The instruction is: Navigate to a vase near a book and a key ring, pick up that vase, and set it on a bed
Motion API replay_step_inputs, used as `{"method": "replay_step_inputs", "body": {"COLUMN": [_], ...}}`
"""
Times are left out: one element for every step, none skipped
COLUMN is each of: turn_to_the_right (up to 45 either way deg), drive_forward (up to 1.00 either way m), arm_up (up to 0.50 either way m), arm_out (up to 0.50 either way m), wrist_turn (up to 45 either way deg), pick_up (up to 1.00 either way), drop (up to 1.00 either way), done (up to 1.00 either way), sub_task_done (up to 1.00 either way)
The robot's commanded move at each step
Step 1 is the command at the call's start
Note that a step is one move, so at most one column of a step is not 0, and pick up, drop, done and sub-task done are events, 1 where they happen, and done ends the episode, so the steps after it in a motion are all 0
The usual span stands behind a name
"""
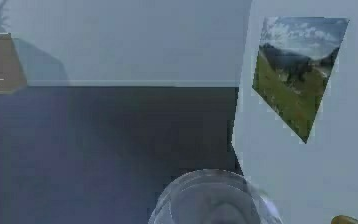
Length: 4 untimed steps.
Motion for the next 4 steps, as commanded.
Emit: {"method": "replay_step_inputs", "body": {"turn_to_the_right": [18.0, 0.0, -45.0, -36.0], "drive_forward": [0.00, 0.15, 0.00, 0.00], "arm_up": [0.00, 0.00, 0.00, 0.00], "arm_out": [0.00, 0.00, 0.00, 0.00], "wrist_turn": [0.0, 0.0, 0.0, 0.0], "pick_up": [0.00, 0.00, 0.00, 0.00], "drop": [0.00, 0.00, 0.00, 0.00], "done": [0.00, 0.00, 0.00, 0.00], "sub_task_done": [0.00, 0.00, 0.00, 0.00]}}
